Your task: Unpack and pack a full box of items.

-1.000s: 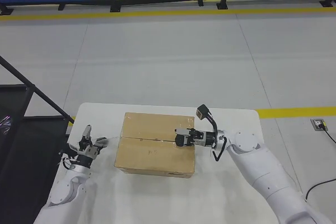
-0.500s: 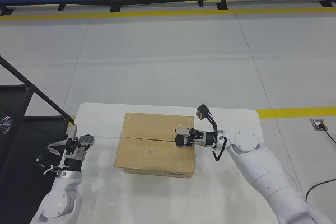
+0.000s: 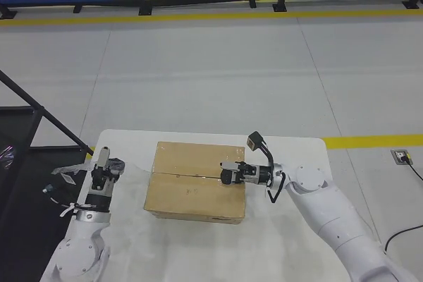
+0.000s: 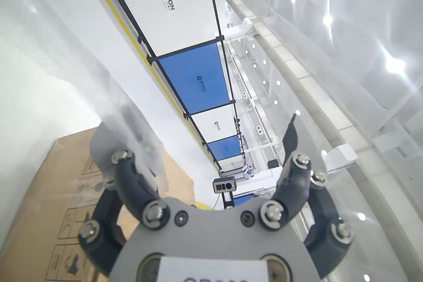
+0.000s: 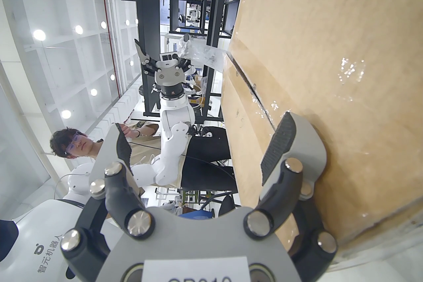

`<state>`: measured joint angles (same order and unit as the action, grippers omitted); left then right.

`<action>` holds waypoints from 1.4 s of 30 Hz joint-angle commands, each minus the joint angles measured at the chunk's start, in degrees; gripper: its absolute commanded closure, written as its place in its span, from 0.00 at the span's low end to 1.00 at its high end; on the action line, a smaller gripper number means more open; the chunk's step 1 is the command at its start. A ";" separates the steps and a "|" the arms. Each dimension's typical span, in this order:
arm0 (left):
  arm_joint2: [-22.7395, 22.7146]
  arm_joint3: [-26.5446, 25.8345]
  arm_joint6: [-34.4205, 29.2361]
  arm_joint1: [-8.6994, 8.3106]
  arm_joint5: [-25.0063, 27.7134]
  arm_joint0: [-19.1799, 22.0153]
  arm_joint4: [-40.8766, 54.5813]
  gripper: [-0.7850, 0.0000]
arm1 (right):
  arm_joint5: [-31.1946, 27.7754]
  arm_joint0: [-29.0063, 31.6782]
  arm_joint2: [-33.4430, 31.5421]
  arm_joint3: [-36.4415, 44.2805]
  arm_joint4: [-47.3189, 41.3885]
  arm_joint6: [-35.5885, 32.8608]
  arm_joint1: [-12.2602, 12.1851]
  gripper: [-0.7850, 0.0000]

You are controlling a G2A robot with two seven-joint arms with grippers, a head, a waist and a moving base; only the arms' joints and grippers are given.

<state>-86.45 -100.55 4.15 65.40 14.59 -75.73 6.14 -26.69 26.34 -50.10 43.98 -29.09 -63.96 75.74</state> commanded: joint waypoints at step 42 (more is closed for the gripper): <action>19.10 3.20 -3.66 4.11 -11.87 10.34 -24.63 0.00 | 0.00 0.00 0.00 0.00 0.00 0.00 0.00 0.00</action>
<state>-67.50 -97.35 0.48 69.44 2.63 -65.39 -18.31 -26.69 26.34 -50.10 43.98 -29.09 -63.96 75.74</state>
